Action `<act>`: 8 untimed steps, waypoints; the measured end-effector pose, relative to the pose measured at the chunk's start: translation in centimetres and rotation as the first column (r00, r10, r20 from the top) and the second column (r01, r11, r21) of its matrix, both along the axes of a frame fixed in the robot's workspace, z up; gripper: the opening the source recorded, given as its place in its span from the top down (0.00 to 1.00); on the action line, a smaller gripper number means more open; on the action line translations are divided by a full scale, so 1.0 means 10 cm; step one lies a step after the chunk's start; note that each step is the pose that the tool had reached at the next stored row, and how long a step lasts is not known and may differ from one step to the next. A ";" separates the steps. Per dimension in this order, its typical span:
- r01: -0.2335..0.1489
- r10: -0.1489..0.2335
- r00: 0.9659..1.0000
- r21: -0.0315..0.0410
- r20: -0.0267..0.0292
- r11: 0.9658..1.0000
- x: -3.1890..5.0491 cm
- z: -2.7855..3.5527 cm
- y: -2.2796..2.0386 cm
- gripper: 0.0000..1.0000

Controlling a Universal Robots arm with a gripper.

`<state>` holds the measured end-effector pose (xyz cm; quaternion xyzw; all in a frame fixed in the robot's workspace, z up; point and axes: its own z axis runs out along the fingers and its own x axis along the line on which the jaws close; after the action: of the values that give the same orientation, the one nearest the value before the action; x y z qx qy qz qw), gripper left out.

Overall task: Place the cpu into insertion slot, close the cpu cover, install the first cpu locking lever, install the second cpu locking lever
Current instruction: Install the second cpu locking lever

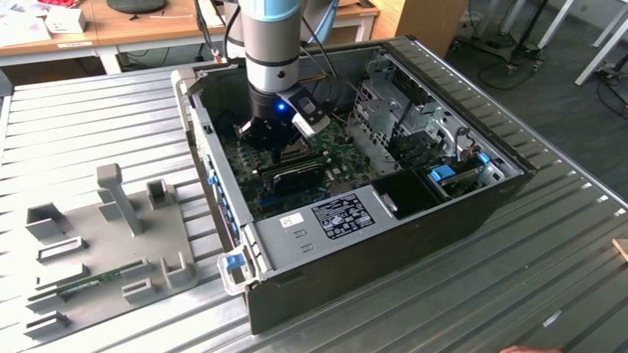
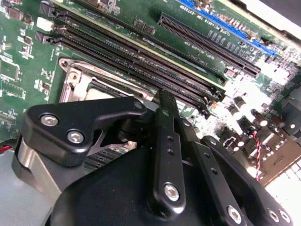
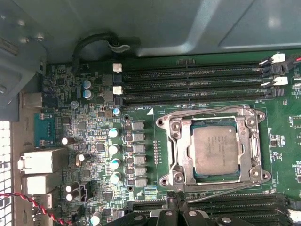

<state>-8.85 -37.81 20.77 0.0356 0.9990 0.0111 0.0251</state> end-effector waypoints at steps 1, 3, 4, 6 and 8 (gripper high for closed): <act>0.000 0.000 1.000 0.000 0.000 1.000 0.000 0.000 0.000 0.90; 0.000 0.000 1.000 0.001 0.000 1.000 0.000 0.000 -0.001 0.90; 0.000 0.000 1.000 0.001 0.000 1.000 0.000 0.000 -0.001 0.90; 0.000 0.000 1.000 0.024 0.001 1.000 0.001 -0.001 -0.003 0.90; 0.000 0.000 1.000 0.043 0.002 0.999 0.000 0.000 -0.007 0.90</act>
<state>-8.85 -37.88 20.77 0.0360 0.9985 0.0327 0.0255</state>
